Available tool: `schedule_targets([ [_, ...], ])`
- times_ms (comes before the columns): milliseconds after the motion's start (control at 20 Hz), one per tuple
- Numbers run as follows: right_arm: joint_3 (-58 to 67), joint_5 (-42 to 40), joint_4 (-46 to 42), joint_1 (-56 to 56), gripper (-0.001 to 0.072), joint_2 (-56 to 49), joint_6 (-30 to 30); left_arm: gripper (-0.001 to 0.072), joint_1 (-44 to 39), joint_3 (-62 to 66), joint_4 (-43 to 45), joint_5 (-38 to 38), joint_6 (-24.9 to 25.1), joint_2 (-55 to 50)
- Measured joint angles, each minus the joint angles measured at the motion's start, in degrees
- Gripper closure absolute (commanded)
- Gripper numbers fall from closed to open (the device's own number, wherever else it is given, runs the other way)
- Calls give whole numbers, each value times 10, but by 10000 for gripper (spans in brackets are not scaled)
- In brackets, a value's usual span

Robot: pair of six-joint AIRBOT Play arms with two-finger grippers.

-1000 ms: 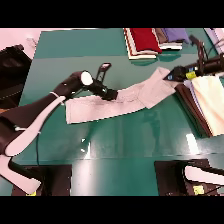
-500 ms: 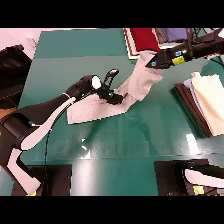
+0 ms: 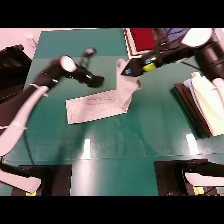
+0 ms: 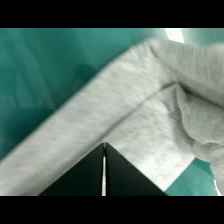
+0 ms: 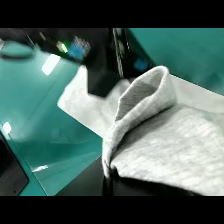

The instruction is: Fold the shirts.

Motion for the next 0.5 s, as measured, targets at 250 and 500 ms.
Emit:
schedule_targets([
  [250, 95, -74, 4, 138, 311, -120, -5, 686, 119, 0, 50, -10, 3, 139],
  [500, 211, -110, -6, 243, 262, -236, -9, 686, 190, 1, 73, -30, 4, 218],
])
